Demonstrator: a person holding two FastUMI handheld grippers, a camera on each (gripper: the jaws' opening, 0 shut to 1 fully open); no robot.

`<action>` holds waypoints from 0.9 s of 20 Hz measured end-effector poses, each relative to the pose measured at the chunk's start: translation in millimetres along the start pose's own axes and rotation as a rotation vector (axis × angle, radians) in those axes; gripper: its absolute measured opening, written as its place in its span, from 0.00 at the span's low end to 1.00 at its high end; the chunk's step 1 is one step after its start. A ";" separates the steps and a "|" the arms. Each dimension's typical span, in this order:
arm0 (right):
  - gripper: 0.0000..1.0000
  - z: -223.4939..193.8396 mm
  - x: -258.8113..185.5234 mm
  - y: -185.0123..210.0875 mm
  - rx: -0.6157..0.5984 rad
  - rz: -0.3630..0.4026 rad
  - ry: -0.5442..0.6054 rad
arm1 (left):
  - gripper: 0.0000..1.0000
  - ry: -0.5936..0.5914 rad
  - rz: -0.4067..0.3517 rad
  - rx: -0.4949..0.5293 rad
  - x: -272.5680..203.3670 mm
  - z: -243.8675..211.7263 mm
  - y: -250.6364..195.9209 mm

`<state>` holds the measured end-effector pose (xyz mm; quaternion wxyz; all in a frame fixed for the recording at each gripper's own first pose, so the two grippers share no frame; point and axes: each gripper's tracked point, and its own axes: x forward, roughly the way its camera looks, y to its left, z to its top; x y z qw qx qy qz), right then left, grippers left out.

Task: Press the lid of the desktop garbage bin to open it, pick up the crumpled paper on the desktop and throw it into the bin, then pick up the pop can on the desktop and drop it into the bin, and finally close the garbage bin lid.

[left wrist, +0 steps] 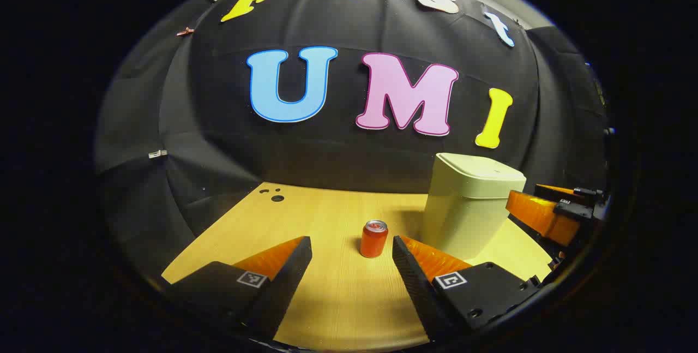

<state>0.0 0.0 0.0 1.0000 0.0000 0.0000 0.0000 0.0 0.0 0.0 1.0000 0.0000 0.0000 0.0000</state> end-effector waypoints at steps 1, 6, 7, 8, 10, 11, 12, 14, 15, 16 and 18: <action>0.98 0.6 1.5 -2.2 0.001 -0.008 -0.003 | 0.96 0.007 0.001 0.003 2.5 -2.3 -0.6; 0.98 2.3 5.8 -14.7 0.024 -0.050 -0.007 | 0.99 -0.019 -0.011 0.029 10.3 9.3 -5.2; 0.98 -0.1 6.4 -15.0 0.028 -0.052 0.000 | 0.96 -0.024 -0.014 0.032 11.8 9.8 -5.5; 0.98 -1.6 7.7 -15.5 0.030 -0.054 0.006 | 0.95 -0.028 -0.018 0.036 12.3 11.2 -6.7; 0.98 -2.6 9.3 -15.7 0.031 -0.056 0.007 | 0.96 -0.027 -0.025 0.041 13.8 10.1 -7.8; 0.98 -3.0 10.1 -15.0 0.029 -0.056 0.010 | 0.96 -0.017 -0.025 0.039 14.8 6.9 -7.8; 0.98 -4.4 11.0 -13.5 0.028 -0.053 0.013 | 0.96 -0.010 -0.024 0.034 15.9 5.8 -7.1; 0.98 -6.1 13.2 -10.4 0.024 -0.048 0.020 | 0.96 -0.008 -0.024 0.028 17.8 6.0 -5.4; 0.98 -6.7 14.6 -9.2 0.022 -0.045 0.022 | 0.95 -0.004 -0.022 0.027 18.8 4.1 -4.2; 0.98 -6.6 15.2 -7.7 0.022 -0.042 0.022 | 0.96 0.000 -0.021 0.025 20.0 3.3 -3.2; 0.98 -7.1 16.9 -4.2 0.022 -0.033 0.024 | 0.96 0.007 -0.017 0.022 21.4 2.3 -1.7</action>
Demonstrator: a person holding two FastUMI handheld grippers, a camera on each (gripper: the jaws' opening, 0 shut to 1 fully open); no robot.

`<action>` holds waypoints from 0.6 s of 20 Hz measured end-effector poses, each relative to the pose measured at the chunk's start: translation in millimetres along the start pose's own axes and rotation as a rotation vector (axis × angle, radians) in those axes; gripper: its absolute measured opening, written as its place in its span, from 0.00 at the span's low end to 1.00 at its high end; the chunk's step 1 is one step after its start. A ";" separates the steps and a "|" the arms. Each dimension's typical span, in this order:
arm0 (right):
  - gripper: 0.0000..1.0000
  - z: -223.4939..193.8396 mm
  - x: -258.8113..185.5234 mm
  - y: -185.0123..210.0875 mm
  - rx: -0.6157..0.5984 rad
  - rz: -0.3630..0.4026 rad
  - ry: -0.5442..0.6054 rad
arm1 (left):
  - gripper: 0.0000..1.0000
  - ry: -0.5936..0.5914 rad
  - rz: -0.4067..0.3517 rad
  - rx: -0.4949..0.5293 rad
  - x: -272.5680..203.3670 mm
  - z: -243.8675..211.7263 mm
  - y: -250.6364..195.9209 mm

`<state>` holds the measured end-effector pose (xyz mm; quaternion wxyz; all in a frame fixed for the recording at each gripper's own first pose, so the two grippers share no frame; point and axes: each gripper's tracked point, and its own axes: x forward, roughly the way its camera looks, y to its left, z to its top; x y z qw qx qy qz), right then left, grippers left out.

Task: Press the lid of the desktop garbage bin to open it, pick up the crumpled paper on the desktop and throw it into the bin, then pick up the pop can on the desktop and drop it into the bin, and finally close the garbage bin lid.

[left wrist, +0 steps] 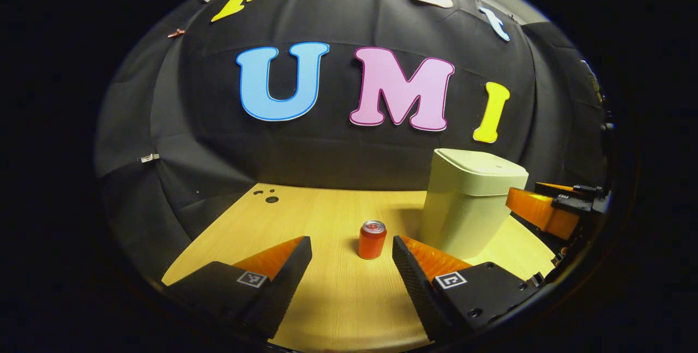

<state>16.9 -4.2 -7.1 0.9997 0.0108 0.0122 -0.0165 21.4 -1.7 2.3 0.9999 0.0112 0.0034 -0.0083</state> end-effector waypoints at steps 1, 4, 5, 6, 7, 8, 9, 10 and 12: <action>0.98 0.0 0.7 0.6 -0.004 0.002 0.000 | 0.96 0.000 0.002 0.001 0.9 -0.5 1.7; 0.98 3.2 3.3 -0.6 -0.008 -0.001 -0.008 | 0.96 0.005 0.002 0.002 3.1 -1.7 1.5; 0.98 3.4 3.8 -0.2 -0.008 0.002 -0.007 | 0.96 0.009 0.001 0.002 5.5 -4.0 0.5; 0.98 3.2 4.4 0.2 -0.010 0.004 -0.007 | 0.96 0.014 0.005 0.004 6.0 -4.6 0.7; 0.98 3.1 5.1 -0.1 -0.013 0.002 -0.006 | 0.95 0.013 0.013 0.008 4.8 -4.9 3.5; 0.95 3.3 5.5 -0.1 -0.016 0.004 -0.006 | 0.96 0.011 0.020 0.012 4.6 -4.0 4.9; 0.88 4.4 5.4 1.0 -0.017 0.008 -0.008 | 0.96 0.007 0.021 0.010 4.5 -3.3 4.4; 0.83 4.5 5.5 2.5 -0.016 0.016 -0.010 | 0.96 0.004 0.024 0.009 4.5 -1.9 4.8; 0.70 5.8 6.4 5.3 -0.017 0.027 -0.012 | 0.96 0.003 0.031 0.014 6.5 -2.6 6.5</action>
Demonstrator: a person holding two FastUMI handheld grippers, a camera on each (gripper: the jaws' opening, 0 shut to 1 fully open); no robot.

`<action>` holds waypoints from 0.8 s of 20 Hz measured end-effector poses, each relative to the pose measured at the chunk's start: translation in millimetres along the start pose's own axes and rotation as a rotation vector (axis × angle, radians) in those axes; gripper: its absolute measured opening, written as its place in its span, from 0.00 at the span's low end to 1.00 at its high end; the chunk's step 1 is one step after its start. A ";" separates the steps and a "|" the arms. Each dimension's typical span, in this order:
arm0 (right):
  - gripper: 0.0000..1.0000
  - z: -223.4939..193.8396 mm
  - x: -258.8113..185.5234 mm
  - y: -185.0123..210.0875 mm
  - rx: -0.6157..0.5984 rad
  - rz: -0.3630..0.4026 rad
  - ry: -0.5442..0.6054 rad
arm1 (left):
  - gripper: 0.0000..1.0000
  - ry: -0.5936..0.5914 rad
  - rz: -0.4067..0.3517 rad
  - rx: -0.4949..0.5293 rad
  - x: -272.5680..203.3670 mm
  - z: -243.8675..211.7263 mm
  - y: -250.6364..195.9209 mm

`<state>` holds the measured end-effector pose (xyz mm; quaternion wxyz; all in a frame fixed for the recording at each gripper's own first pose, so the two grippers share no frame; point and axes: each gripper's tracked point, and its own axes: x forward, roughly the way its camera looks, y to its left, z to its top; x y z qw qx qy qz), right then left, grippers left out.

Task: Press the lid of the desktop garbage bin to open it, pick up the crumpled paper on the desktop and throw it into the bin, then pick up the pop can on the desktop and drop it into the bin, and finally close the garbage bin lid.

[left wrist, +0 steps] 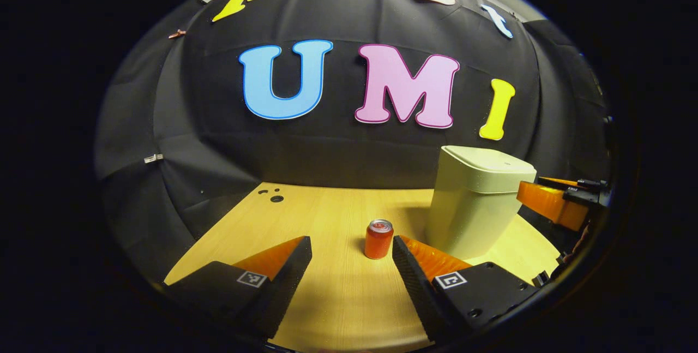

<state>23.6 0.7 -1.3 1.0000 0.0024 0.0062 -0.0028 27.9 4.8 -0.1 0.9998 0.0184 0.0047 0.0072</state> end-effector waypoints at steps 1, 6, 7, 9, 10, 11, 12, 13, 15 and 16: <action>0.63 0.4 -0.1 3.7 -0.003 0.014 -0.001 | 0.96 -0.001 0.002 0.002 -0.9 -0.2 0.5; 0.44 -0.9 -3.8 18.0 -0.017 0.069 0.006 | 0.96 0.000 -0.005 0.005 -0.5 -0.7 -1.2; 0.39 -2.4 -3.9 18.2 -0.020 0.072 0.012 | 0.96 0.000 -0.006 0.007 -0.8 -1.2 -1.3; 0.25 -2.3 -2.5 14.9 -0.021 0.060 0.012 | 0.96 -0.002 -0.009 0.012 -1.4 -0.8 -2.6; 0.20 -1.6 -2.6 14.9 -0.015 0.062 0.010 | 0.96 -0.004 -0.010 0.016 -1.3 -0.2 -3.8; 0.13 -2.9 -3.5 18.5 -0.005 0.073 0.017 | 0.96 -0.004 -0.011 0.019 -1.5 -0.9 -3.2; 0.13 -9.1 -7.3 20.0 -0.004 0.072 0.030 | 0.96 -0.004 -0.011 0.022 -2.3 -0.4 -3.1; 0.06 -9.4 -5.2 19.3 -0.001 0.079 0.042 | 0.96 -0.001 -0.013 0.022 -2.1 -1.9 -4.1; 0.05 -15.1 -8.8 20.1 0.018 0.085 0.065 | 0.96 0.004 -0.020 0.020 -2.2 -4.2 -5.7; 0.05 -17.9 -3.2 21.6 0.019 0.091 0.074 | 0.96 0.004 -0.022 0.020 -2.8 -3.9 -7.1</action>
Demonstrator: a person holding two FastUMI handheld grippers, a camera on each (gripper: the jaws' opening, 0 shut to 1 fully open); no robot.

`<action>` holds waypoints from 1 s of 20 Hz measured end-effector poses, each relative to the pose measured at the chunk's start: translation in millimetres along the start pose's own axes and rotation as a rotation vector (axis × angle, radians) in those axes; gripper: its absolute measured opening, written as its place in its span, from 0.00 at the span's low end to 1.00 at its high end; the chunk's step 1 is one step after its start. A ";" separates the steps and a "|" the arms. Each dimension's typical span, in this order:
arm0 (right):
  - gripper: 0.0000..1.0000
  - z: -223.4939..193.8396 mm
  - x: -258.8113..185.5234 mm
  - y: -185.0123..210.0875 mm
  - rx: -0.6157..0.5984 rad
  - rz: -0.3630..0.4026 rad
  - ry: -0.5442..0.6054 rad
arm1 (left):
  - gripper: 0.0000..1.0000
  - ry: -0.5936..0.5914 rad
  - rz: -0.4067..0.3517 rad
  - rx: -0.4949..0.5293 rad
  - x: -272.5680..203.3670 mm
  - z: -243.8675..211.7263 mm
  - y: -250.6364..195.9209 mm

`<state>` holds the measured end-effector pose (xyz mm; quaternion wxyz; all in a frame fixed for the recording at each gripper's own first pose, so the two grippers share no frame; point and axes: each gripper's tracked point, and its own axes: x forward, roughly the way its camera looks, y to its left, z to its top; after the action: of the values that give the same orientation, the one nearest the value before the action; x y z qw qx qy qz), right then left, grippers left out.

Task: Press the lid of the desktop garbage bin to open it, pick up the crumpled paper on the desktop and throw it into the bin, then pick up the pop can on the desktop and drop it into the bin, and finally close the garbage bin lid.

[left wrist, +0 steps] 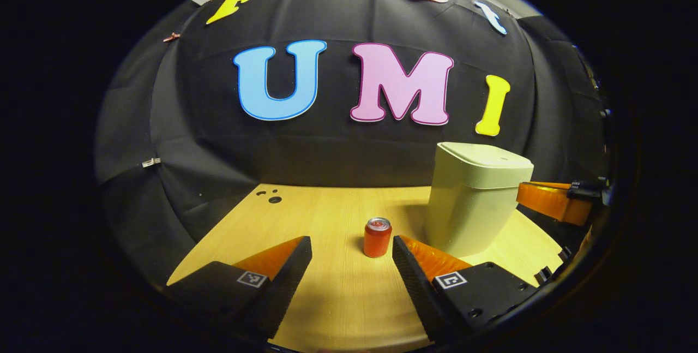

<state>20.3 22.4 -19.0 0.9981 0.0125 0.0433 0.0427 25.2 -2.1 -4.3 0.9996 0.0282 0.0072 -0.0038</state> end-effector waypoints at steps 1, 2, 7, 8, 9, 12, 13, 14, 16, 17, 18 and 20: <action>0.05 0.4 -1.3 -1.5 -0.004 -0.005 0.005 | 0.96 0.001 -0.002 0.002 -0.4 -1.2 -0.3; 0.05 1.1 -2.0 -4.0 -0.007 -0.009 0.004 | 0.96 0.002 -0.003 0.008 -0.1 -0.8 0.3; 0.05 -3.3 2.4 1.8 0.011 0.033 0.046 | 0.95 0.009 0.006 0.011 0.4 -4.4 4.9; 0.05 1.0 2.8 -1.7 0.010 0.026 0.040 | 0.96 0.008 0.012 0.013 0.6 -3.1 7.0; 0.05 8.1 3.9 -5.7 0.009 0.013 0.030 | 0.96 0.006 0.016 0.013 0.5 -3.1 9.3; 0.05 33.3 13.0 -14.0 0.004 0.008 -0.002 | 0.96 0.012 0.018 0.008 2.3 -4.0 11.3; 0.05 39.4 17.1 -15.7 0.014 0.016 -0.004 | 0.96 0.016 0.018 0.008 3.8 -6.7 12.7; 0.05 45.9 21.3 -21.5 0.022 0.013 -0.009 | 0.95 0.020 0.020 0.011 3.5 -6.0 13.5; 0.05 59.5 28.3 -40.5 0.014 -0.029 -0.030 | 0.96 0.008 0.021 0.014 3.1 -1.5 15.4; 0.05 66.7 31.6 -49.2 0.002 -0.051 -0.043 | 0.96 0.003 0.025 0.016 4.8 0.8 17.6; 0.05 73.4 34.0 -57.4 -0.008 -0.069 -0.056 | 0.96 0.001 0.030 0.018 5.3 2.3 19.9; 0.05 82.6 41.4 -73.5 -0.017 -0.104 -0.072 | 0.96 0.003 0.043 0.012 6.6 0.1 25.7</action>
<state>74.8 -49.0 57.6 0.9999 0.0033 0.0076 -0.0092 32.0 23.4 -2.9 0.9992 0.0346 0.0082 0.0176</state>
